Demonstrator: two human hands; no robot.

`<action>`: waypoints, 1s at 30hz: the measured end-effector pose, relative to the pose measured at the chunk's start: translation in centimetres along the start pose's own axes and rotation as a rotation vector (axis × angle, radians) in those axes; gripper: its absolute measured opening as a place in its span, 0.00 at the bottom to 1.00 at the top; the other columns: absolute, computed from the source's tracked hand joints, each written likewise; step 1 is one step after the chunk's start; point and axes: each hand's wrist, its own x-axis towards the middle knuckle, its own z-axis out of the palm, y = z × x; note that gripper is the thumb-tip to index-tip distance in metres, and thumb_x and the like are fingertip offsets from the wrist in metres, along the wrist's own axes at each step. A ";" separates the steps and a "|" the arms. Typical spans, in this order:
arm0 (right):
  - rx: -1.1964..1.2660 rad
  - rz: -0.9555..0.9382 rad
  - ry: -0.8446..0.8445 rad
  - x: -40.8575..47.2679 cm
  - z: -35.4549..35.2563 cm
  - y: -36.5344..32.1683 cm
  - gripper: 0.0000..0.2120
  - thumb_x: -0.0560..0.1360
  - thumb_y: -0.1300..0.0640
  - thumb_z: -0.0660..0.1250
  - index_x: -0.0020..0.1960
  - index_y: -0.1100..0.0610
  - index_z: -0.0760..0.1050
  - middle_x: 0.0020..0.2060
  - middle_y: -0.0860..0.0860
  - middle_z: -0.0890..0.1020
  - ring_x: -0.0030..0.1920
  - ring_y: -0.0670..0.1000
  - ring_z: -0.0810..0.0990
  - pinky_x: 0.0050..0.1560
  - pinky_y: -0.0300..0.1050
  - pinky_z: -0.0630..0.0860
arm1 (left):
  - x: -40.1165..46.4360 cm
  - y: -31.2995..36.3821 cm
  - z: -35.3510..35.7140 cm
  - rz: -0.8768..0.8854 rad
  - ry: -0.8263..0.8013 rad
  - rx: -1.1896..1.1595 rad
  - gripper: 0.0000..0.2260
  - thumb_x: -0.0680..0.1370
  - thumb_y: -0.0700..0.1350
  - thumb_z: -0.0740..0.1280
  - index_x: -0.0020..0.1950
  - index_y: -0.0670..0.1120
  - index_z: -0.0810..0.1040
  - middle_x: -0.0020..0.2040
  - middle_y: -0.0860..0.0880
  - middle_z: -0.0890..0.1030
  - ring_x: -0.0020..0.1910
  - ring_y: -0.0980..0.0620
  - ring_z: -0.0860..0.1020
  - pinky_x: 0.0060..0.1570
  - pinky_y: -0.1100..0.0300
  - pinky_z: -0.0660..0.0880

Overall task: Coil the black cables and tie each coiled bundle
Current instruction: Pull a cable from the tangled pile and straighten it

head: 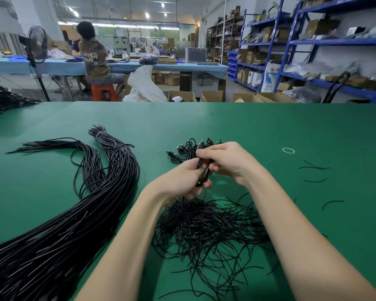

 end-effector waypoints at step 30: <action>0.295 0.084 0.144 0.4 -0.5 1.5 0.17 0.74 0.47 0.77 0.50 0.61 0.80 0.34 0.50 0.81 0.25 0.44 0.76 0.24 0.34 0.71 | 1.5 -1.0 -0.1 0.031 0.175 -0.652 0.09 0.83 0.37 0.62 0.44 0.45 0.68 0.32 0.49 0.73 0.28 0.55 0.68 0.29 0.65 0.69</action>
